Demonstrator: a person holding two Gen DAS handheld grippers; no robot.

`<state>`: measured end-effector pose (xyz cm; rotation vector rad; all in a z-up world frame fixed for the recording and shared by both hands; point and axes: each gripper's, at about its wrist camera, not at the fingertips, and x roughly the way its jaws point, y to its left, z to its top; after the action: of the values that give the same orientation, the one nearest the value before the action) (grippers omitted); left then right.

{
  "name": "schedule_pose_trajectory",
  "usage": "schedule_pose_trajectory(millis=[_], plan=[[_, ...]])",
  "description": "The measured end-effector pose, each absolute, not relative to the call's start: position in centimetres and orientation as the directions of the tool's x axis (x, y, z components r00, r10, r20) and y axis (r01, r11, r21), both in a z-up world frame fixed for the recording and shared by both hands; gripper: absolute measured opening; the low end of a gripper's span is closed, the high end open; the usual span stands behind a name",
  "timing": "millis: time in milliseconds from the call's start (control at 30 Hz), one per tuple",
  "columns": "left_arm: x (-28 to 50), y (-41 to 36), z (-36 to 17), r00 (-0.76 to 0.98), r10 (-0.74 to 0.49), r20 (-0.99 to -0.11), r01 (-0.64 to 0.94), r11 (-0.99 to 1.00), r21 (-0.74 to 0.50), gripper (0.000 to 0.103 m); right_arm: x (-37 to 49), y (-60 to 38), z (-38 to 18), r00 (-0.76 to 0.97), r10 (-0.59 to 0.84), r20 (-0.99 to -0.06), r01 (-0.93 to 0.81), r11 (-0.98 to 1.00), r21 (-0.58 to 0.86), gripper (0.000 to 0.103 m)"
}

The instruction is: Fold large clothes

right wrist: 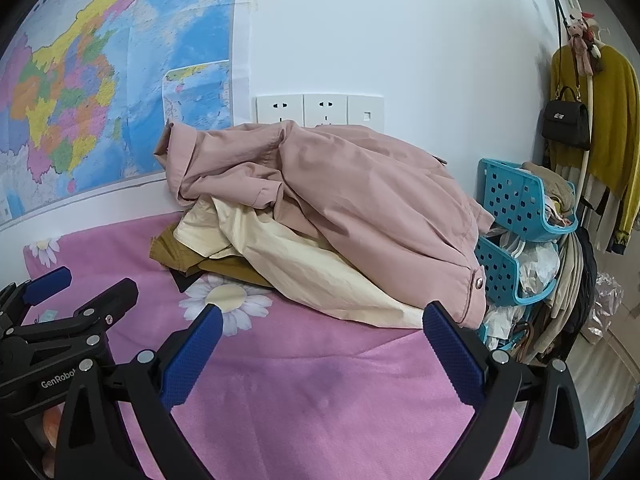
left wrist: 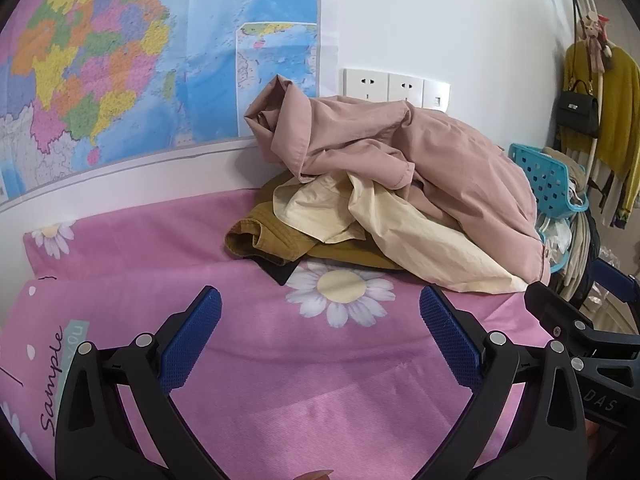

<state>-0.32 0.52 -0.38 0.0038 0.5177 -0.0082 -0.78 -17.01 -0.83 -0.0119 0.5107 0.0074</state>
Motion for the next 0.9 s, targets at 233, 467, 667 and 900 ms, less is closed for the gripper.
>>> schedule_pose_trajectory(millis=[233, 467, 667, 900], plan=[[0.4, 1.1, -0.5, 0.863, -0.014, -0.505, 0.010, 1.000, -0.011, 0.098, 0.2, -16.9, -0.6, 0.870, 0.029, -0.492, -0.040, 0.999, -0.011, 0.097], [2.7, 2.3, -0.5, 0.850, -0.025, -0.526, 0.013, 1.000, -0.026, 0.098, 3.8, -15.9, 0.6, 0.879, 0.042, -0.475, -0.088, 0.993, -0.075, 0.097], [5.8, 4.2, -0.5, 0.843, -0.009, -0.538, -0.006, 1.000, -0.025, 0.098, 11.0, -13.9, 2.7, 0.886, 0.050, -0.461, -0.144, 0.975, -0.171, 0.097], [8.4, 7.3, -0.2, 0.847, 0.044, -0.529, -0.059, 0.998, -0.013, 0.098, 18.7, -9.2, 3.0, 0.887, 0.065, -0.458, -0.232, 0.919, -0.319, 0.093]])
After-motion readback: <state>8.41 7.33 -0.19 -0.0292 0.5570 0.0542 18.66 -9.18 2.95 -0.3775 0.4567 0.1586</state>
